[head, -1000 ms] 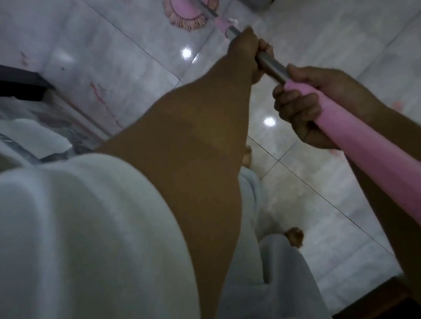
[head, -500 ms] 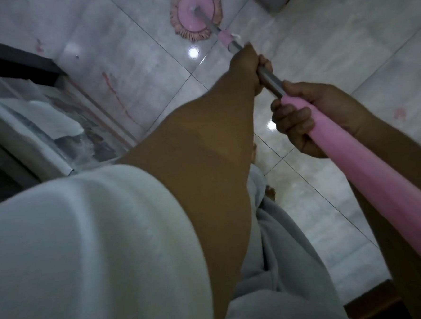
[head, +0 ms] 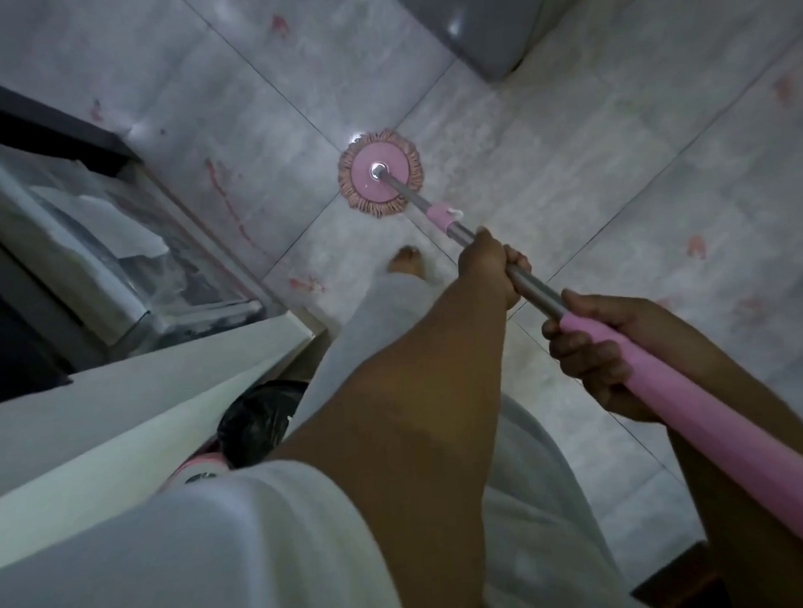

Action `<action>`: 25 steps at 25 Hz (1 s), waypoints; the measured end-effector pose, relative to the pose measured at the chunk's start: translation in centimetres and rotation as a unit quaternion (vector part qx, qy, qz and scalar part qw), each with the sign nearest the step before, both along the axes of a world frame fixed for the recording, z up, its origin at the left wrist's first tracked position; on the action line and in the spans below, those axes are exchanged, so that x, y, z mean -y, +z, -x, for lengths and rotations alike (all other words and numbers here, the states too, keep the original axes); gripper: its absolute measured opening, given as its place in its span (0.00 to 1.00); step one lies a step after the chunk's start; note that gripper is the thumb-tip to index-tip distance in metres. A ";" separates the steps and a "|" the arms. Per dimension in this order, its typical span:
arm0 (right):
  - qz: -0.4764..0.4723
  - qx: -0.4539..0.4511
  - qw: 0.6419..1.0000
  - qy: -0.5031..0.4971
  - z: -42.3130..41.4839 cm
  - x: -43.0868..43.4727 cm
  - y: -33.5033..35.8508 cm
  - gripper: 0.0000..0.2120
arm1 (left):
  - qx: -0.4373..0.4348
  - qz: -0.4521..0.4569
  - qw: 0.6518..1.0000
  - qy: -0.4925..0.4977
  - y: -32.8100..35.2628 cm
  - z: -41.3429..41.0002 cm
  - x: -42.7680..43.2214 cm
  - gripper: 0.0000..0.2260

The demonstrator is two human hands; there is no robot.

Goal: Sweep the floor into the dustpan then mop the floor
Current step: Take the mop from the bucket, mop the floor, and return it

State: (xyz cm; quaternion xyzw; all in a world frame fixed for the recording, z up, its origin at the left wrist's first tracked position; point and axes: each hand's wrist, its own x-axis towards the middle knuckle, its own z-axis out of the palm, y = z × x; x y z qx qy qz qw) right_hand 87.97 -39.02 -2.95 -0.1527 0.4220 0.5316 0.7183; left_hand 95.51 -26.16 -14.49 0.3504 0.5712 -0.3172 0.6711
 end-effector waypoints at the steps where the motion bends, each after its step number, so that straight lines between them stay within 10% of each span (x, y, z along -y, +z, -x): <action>1: -0.010 0.000 1.000 -0.002 -0.7 -0.1 -0.5 0.13 | 0.002 0.001 1.000 0.000 -0.4 -0.7 -0.2 0.16; 18: -0.062 0.057 0.996 0.016 -39.4 -20.5 -10.1 0.13 | 0.062 -0.095 0.992 0.061 -7.5 -39.4 -21.8 0.17; 25: -0.056 0.048 0.997 -0.008 -41.3 -21.4 -11.2 0.14 | 0.048 -0.105 0.993 0.034 -8.5 -41.7 -22.9 0.17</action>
